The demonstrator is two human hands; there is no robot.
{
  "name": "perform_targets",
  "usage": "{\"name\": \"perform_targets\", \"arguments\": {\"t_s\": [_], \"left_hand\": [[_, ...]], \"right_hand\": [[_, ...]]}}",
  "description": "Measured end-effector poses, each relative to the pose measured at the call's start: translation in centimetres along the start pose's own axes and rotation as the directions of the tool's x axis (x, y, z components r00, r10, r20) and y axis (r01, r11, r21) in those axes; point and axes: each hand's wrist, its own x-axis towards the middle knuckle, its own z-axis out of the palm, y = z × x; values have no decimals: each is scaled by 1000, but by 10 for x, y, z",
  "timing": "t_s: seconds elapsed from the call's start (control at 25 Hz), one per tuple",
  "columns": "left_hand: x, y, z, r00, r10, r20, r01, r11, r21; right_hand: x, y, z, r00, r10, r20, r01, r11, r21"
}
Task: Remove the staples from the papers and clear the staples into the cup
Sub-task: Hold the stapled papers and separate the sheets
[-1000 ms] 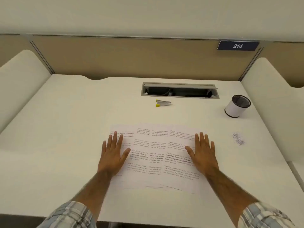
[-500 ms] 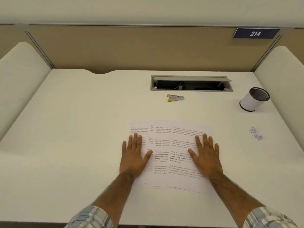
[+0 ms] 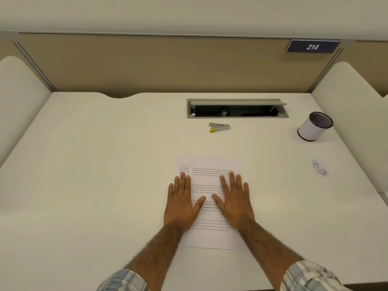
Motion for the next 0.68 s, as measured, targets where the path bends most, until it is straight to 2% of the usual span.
{"name": "perform_targets", "arguments": {"t_s": [0.12,0.2,0.28,0.4,0.52,0.68], "left_hand": [[6,4,4,1000,29,1,-29,999,32],[8,5,7,999,34,3,-34,998,52],[9,5,8,999,39,16,-41,996,83],[12,4,7,999,46,24,-48,995,91],[16,5,7,998,49,26,-51,994,93],[15,6,7,999,46,19,-48,995,93]], "right_hand": [[6,-15,0,995,-93,26,92,995,24],[18,-16,-4,993,-115,8,114,987,115],[40,-6,-13,997,-69,-27,73,984,163],[68,10,-28,999,25,44,-31,990,140],[76,16,-32,996,11,94,-21,994,109],[80,15,-54,997,3,72,-19,977,212]]}}
